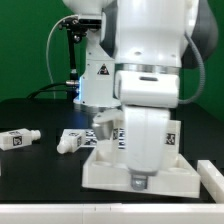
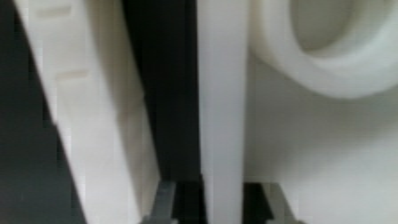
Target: Assemble square table
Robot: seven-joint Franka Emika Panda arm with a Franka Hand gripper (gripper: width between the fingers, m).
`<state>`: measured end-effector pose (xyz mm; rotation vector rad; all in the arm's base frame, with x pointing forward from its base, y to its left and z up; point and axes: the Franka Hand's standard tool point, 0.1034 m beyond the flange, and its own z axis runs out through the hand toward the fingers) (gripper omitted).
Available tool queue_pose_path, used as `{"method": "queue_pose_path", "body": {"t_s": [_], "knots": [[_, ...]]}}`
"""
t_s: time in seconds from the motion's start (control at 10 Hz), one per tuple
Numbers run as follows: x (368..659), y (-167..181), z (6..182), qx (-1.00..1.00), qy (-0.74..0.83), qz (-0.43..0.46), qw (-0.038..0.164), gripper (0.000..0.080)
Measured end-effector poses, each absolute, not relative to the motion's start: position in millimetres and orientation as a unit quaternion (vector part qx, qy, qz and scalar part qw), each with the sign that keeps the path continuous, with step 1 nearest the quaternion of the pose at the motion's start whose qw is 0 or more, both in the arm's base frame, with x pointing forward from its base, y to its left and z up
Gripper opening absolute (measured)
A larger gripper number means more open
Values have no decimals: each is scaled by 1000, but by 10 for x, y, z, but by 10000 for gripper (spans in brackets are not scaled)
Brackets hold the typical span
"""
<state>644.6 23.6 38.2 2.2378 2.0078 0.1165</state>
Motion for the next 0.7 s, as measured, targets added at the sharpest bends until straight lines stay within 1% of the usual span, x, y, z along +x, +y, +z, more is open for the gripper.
{"method": "queue_pose_path", "body": {"t_s": [0.6, 0.7], "knots": [[6451, 209, 342, 743, 665, 40, 67, 48], [6460, 287, 345, 746, 661, 44, 65, 48]]}}
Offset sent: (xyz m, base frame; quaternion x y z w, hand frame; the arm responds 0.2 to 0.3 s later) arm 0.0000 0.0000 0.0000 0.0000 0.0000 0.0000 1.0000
